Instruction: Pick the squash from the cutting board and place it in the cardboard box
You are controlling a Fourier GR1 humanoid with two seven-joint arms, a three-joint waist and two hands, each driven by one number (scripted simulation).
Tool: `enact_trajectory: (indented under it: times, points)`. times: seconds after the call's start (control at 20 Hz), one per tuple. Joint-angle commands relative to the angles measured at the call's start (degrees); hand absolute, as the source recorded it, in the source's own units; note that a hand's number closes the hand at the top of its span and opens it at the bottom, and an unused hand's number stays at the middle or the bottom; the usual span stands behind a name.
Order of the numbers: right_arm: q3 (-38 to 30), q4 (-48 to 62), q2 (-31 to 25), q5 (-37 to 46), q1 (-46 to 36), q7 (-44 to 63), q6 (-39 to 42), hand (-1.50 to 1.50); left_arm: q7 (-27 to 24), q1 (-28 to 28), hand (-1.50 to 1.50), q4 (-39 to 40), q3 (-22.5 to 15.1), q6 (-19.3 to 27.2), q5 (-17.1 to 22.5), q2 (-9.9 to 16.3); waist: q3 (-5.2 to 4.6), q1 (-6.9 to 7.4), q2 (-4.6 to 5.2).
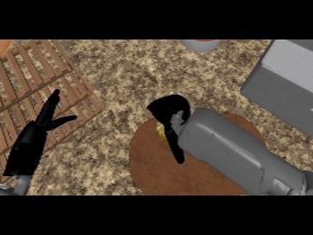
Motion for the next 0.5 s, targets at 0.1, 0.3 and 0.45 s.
enact_trajectory:
  times: [0.1,0.3,0.45]
  points:
    - [1.9,3.7,3.1,1.2,0.9,5.5,1.1,-1.50,2.8,1.6,0.00,9.0,6.3,2.3,-1.0,5.0,-0.76,0.42,0.67]
    - [2.1,5.2,2.0,2.5,0.2,3.7,1.5,-1.50,3.1,0.0,0.00,9.9,6.9,2.2,-0.7,4.5,-0.74,-0.02,0.80]
    - [4.1,6.8,2.7,5.7,3.2,2.4,-3.0,1.50,2.4,0.9,0.00,9.9,7.1,2.5,-1.4,5.2,-0.69,0.21,0.97]
